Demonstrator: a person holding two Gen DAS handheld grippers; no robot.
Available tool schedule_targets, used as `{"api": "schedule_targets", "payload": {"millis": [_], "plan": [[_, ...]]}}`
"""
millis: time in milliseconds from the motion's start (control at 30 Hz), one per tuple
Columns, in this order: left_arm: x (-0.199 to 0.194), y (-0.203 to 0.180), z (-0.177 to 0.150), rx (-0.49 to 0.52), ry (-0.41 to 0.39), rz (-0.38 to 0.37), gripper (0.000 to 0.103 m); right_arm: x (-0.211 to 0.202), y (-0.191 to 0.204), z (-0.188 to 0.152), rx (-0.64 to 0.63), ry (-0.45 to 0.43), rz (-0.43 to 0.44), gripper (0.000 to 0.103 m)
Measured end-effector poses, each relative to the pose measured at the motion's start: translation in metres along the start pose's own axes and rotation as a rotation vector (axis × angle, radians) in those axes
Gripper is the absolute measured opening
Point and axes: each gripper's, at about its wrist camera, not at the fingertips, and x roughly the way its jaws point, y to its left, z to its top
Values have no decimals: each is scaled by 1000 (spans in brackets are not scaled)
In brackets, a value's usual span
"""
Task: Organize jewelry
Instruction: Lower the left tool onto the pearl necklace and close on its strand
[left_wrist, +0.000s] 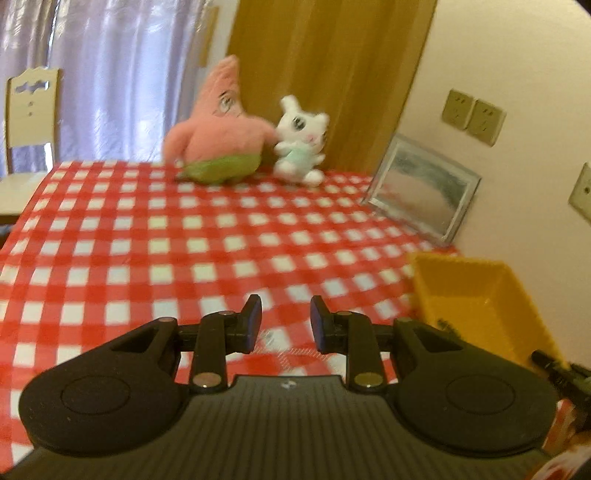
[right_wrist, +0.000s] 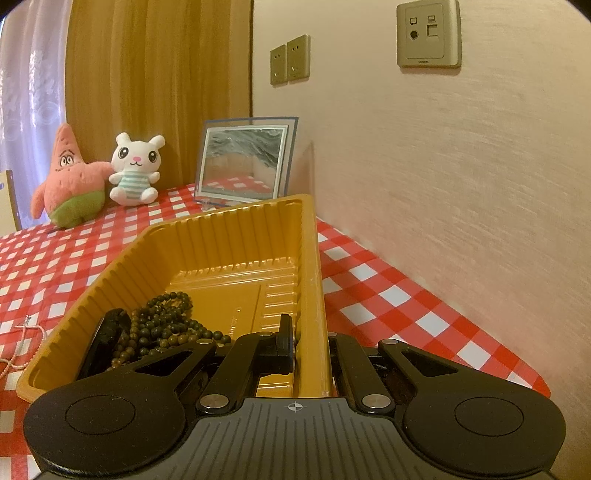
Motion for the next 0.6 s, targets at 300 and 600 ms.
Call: {"api": "schedule_targets", "payload": {"millis": [300,600], "plan": [[35,-23,-41,119,118,28,24,1,1,-1,-5,3,-4,4],[71,-44,-59,226,180,90,19,1,2,-1,-6,3,-5,4]]}}
